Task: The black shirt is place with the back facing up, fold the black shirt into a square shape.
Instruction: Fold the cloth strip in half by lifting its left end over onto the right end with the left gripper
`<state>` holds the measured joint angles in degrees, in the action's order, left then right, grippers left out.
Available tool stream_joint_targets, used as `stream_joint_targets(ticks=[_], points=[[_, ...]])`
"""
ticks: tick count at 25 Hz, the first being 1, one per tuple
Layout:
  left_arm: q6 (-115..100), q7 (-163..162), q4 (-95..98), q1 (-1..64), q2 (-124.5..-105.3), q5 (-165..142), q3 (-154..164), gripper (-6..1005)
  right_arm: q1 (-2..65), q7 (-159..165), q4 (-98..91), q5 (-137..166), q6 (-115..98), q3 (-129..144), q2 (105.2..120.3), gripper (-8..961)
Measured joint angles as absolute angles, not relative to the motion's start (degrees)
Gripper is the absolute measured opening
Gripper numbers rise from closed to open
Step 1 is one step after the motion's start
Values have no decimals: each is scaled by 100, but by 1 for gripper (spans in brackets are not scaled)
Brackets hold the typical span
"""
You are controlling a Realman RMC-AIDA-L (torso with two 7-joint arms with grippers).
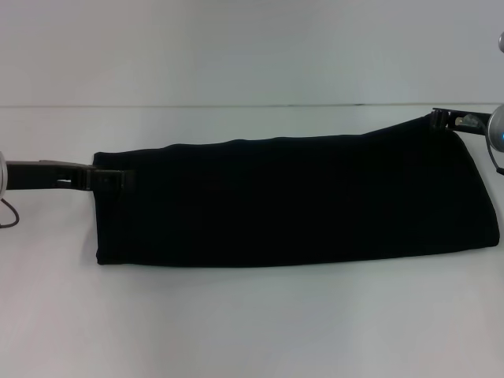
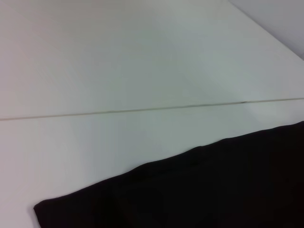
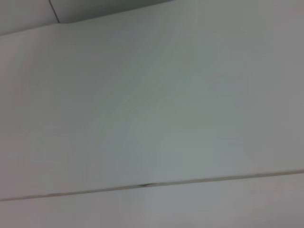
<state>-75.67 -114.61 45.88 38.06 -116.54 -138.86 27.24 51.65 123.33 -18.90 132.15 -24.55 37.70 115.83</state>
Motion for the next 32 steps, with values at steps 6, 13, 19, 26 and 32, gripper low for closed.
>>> stream_joint_targets(ticks=[6,13,19,26,32], points=[[-7567,-11473,4587,3785,-11654,-13886,2711,735,5051,12330,-1924,13201,-2437,3771,11588,68],[-7629,-11530,4618,3744,-11654,-13868,2639,735,4708,12381,-2413,13060,-2606,3715,11533,287],[-8322,-11684,4702,3731,-11604,-13809,2243,740,4042,12165,-3258,11858,-4133,3704,11375,431],[-9577,-12256,4614,3587,-11589,-13563,1684,748,3415,11872,-3642,10957,-6308,3693,11090,583],[-9927,-12799,4465,3278,-11707,-13449,1669,806,3203,11731,-3624,10912,-7160,3683,10972,772]])
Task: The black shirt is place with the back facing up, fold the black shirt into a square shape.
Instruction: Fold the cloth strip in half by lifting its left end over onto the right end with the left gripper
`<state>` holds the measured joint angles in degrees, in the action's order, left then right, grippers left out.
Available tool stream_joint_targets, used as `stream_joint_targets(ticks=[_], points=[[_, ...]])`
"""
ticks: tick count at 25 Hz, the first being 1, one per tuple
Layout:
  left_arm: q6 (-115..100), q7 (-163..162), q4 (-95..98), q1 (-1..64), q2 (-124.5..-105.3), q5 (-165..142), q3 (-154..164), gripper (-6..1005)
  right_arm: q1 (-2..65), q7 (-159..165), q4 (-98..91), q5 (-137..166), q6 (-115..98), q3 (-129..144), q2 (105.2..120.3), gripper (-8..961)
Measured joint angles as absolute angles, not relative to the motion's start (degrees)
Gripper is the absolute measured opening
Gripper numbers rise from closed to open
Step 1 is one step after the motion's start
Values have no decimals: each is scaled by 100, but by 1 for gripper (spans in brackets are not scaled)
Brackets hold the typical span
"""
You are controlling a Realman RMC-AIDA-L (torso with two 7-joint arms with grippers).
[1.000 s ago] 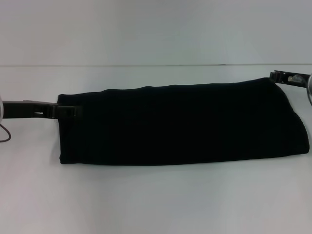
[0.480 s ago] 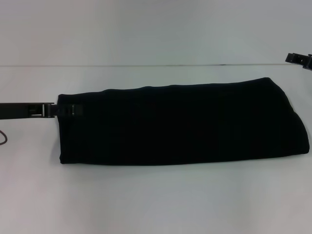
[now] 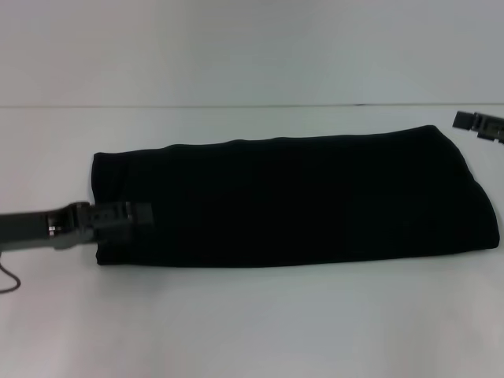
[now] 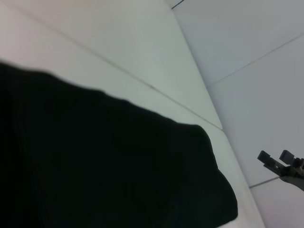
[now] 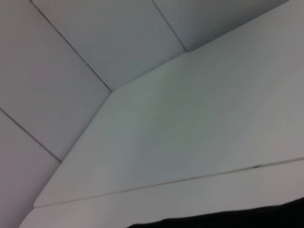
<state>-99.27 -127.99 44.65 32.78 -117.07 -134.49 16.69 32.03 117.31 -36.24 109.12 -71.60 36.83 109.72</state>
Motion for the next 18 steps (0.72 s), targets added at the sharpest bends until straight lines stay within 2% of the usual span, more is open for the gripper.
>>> stream_joint_targets(ticks=[1,3,6,18], points=[[-9952,-12871,4430,3232,-11719,-13458,1669,832,3183,11729,-3622,10913,-7221,3682,10969,819],[-9980,-12991,4321,3175,-11724,-13496,1681,886,3170,11738,-3622,10917,-7253,3678,10963,845],[-9983,-13131,4196,3139,-11716,-13619,1697,886,3176,11760,-3622,10919,-7237,3674,10951,884],[-9117,-13331,3686,3271,-11678,-14240,1805,886,3402,11774,-3622,10927,-7063,3675,10925,885]])
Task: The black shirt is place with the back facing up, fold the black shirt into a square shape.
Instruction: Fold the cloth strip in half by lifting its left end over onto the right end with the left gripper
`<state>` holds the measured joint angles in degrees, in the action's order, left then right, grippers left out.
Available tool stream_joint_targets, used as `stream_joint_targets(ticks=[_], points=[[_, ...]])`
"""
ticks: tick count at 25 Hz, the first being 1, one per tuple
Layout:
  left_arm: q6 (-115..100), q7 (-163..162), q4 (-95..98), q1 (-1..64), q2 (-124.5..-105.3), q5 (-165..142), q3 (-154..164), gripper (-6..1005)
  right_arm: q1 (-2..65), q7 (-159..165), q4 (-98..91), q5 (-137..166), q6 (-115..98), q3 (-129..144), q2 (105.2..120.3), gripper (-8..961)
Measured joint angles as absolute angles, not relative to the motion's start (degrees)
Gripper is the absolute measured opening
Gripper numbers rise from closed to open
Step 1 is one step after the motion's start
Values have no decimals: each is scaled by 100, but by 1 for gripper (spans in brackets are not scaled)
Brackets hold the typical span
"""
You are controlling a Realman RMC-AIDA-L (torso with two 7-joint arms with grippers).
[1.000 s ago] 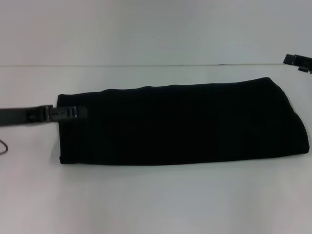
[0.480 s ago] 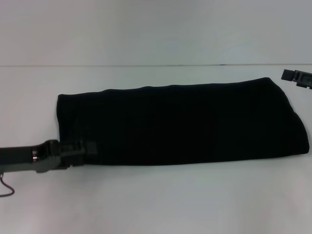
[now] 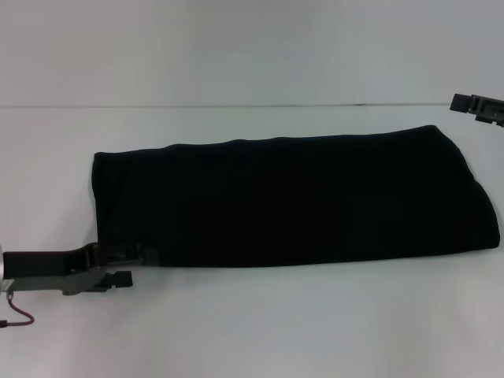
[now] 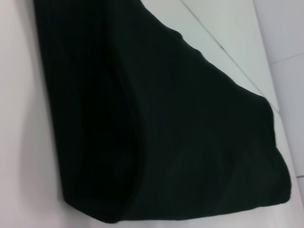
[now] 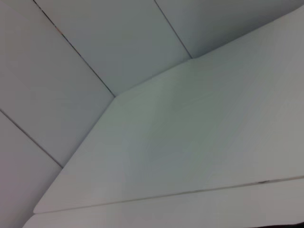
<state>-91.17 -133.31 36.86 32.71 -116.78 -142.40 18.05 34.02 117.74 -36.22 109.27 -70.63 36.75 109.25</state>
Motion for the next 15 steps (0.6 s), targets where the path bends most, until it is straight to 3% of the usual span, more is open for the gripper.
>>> stream_joint_targets(ticks=[15], points=[[-8580,-13425,3627,3314,-11657,-14407,1826,887,3463,11777,-3621,10925,-7051,3673,10918,885]])
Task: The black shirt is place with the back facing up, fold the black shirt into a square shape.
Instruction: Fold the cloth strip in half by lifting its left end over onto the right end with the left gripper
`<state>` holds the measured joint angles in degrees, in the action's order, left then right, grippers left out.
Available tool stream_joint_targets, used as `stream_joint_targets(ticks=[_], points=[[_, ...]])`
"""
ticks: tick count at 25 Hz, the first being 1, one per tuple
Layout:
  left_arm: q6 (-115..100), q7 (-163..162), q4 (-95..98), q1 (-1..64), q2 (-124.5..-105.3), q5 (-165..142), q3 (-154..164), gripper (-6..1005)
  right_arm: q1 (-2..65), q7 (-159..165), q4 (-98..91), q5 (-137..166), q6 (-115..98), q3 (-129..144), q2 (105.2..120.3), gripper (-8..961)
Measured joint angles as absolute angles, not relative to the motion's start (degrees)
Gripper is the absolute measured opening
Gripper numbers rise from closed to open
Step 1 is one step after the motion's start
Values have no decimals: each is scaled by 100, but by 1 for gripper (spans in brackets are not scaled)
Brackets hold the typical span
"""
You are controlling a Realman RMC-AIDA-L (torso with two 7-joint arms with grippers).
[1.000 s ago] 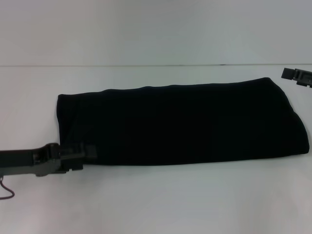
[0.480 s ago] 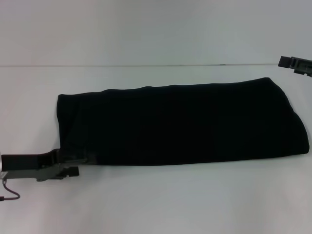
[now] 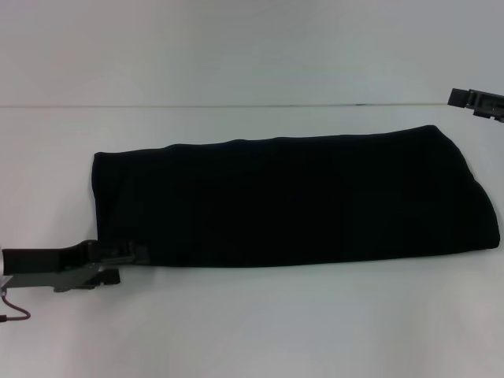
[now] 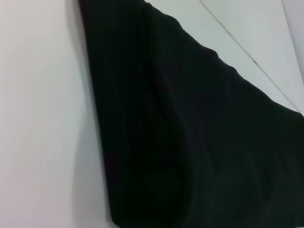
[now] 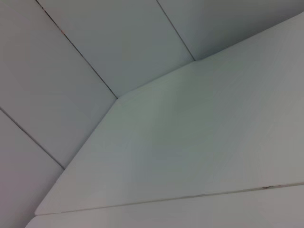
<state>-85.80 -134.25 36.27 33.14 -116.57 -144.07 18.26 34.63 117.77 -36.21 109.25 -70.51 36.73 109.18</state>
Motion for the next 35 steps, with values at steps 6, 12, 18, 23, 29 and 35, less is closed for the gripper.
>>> stream_joint_targets(ticks=[6,12,18,23,29,35], points=[[-8414,-13462,3593,3333,-11653,-14428,1950,886,3463,11775,-3621,10912,-7054,3673,10924,884],[-8286,-13465,3593,3375,-11650,-14436,1954,886,3462,11777,-3621,10895,-7058,3672,10931,885],[-8143,-13482,3594,3455,-11614,-14518,1951,886,3452,11777,-3623,10889,-7058,3662,10933,885],[-8061,-13491,3594,3536,-11582,-14551,1951,887,3440,11777,-3645,10889,-7089,3637,10943,885],[-7961,-13490,3592,3625,-11546,-14565,1985,886,3429,11777,-3665,10889,-7111,3622,10950,884],[-7857,-13486,3584,3703,-11531,-14565,2032,885,3427,11777,-3675,10889,-7113,3621,10960,885]])
